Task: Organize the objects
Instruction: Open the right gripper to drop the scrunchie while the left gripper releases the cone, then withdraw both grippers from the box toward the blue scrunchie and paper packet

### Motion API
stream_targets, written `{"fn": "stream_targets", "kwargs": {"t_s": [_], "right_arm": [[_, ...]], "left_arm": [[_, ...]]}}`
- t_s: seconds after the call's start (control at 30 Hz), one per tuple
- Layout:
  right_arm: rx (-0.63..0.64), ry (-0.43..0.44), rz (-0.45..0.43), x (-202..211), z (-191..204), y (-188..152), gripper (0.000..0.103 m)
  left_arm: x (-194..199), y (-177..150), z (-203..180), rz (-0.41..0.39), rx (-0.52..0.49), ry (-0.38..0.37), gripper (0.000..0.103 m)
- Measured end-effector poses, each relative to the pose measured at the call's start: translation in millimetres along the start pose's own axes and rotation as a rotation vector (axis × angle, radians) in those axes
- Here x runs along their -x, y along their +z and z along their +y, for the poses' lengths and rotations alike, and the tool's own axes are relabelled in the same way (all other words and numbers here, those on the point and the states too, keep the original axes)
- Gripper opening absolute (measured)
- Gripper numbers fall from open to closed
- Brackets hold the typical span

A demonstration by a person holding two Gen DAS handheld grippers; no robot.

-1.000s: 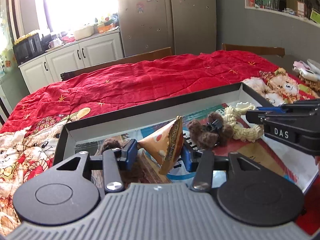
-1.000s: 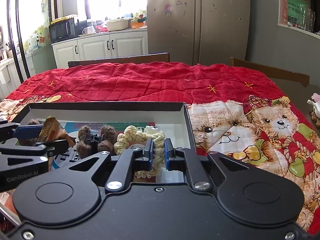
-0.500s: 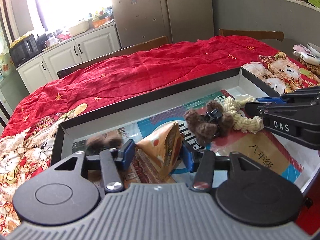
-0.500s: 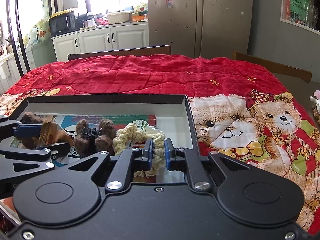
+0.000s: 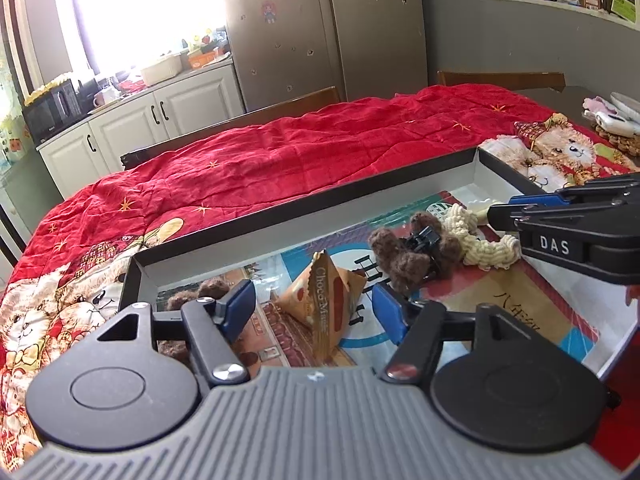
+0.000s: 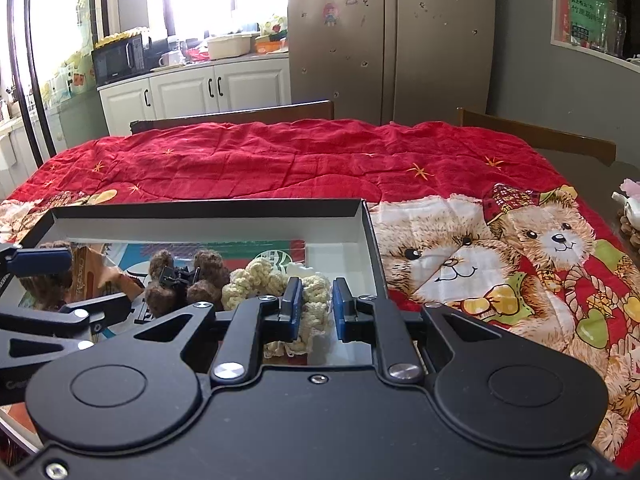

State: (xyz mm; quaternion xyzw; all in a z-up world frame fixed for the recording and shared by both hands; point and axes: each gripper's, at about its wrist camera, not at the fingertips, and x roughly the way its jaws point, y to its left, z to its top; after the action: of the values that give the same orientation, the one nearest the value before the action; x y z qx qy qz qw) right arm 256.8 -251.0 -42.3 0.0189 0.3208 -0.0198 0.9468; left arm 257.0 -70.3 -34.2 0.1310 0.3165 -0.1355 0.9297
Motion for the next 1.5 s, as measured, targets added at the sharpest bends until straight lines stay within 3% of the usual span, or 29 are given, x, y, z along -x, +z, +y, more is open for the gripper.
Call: {"fn": "stream_targets", "kwargs": {"t_s": [0.33, 0.8, 1.5], "right_arm": [[-0.028, -0.005, -0.076, 17.8, -5.2, 2.2, 0.025], [0.023, 0.03, -0.157, 84.0, 2.0, 4.2, 0.038], [0.156, 0.197, -0.178, 191.4, 35.1, -50.1, 0.044]], "left_arm": [[27.1, 0.5, 8.4, -0.06, 0.039, -0.002, 0.086], [88.4, -5.6, 19.1, -0.14, 0.053, -0.009, 0.088], [173.3, -59.3, 29.0, -0.207, 0.083, -0.047, 0.091]]}}
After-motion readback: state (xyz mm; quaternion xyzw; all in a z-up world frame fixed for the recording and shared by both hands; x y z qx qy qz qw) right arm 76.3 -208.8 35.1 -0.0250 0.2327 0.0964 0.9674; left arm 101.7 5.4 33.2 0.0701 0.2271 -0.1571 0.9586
